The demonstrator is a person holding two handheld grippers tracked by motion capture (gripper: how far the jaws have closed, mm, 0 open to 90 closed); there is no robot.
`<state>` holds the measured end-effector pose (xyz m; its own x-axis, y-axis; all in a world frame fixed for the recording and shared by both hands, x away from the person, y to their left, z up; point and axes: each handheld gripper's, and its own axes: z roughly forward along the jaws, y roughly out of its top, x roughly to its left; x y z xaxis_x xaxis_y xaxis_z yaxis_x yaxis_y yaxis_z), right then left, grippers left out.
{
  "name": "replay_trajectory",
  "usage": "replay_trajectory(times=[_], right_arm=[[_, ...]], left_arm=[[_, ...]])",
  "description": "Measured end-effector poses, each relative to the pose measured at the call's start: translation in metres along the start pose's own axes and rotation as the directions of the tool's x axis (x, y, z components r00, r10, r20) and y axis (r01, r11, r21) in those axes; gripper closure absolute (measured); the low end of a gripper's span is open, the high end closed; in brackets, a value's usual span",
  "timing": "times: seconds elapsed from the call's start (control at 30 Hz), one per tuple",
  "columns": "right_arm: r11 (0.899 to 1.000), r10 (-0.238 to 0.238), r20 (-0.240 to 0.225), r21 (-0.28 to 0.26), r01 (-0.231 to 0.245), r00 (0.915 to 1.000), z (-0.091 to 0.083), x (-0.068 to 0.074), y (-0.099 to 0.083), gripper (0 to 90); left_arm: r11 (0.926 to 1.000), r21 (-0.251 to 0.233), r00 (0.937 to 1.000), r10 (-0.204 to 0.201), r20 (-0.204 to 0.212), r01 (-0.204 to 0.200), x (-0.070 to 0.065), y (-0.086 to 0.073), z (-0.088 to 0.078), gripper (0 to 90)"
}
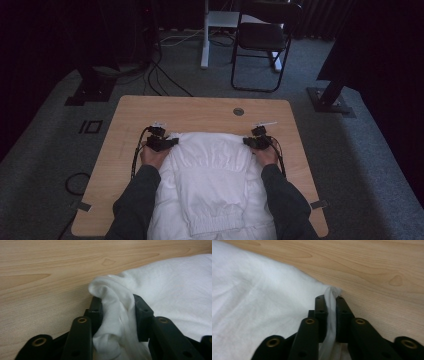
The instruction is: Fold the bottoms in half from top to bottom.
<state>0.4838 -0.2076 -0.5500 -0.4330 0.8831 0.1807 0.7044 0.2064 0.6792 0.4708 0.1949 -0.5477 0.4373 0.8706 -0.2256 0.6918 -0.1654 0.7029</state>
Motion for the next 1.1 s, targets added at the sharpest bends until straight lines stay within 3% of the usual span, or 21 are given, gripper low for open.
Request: replay_trajectory(times=[0.17,0.27,0.37,0.43,0.53,0.63,0.77,0.97,1.1], right_arm=[[0.999,0.007,-0.011,-0.040,-0.008,0.9999,-0.007,-0.003,0.003,84.9],[0.995,0.006,-0.020,-0.095,-0.008,0.9998,-0.021,-0.004,0.011,85.0],[0.990,-0.029,0.009,-0.140,0.030,0.9995,-0.040,0.000,0.024,85.0],[0.980,-0.049,0.027,-0.191,0.054,0.9984,-0.056,0.003,0.036,85.0],[0.954,-0.056,0.046,-0.291,0.067,0.9974,-0.082,0.008,0.052,84.9],[0.934,-0.086,0.048,-0.343,0.097,0.9951,-0.100,0.013,0.059,84.8],[0.923,-0.143,0.024,-0.357,0.142,0.9895,-0.111,0.018,0.048,84.5],[0.912,-0.193,-0.032,-0.373,0.167,0.9807,-0.132,0.025,0.016,84.3],[0.915,-0.226,-0.052,-0.354,0.194,0.9726,-0.141,0.031,-0.016,84.0]], left_arm=[[0.9999,0.003,0.9998,-0.015,0.011,0.015,-0.001,0.008,-0.009,75.6],[0.9976,-0.053,0.9972,-0.042,0.062,0.045,-0.001,0.018,-0.025,76.1],[0.9883,-0.132,0.9909,-0.061,0.120,0.077,-0.003,0.034,-0.046,76.1],[0.9805,-0.185,0.9903,-0.042,0.133,0.066,-0.007,0.048,-0.060,76.1],[0.9643,-0.260,0.9881,-0.009,0.154,0.049,-0.015,0.066,-0.081,76.0],[0.9595,-0.280,0.9883,0.015,0.152,0.029,-0.020,0.072,-0.094,75.9],[0.9597,-0.281,0.9860,0.031,0.164,0.016,-0.022,0.066,-0.102,75.7],[0.9490,-0.315,0.9684,0.089,0.233,-0.012,-0.034,0.026,-0.129,75.4],[0.9515,-0.302,0.9577,0.140,0.251,-0.060,-0.045,-0.008,-0.143,74.7]])
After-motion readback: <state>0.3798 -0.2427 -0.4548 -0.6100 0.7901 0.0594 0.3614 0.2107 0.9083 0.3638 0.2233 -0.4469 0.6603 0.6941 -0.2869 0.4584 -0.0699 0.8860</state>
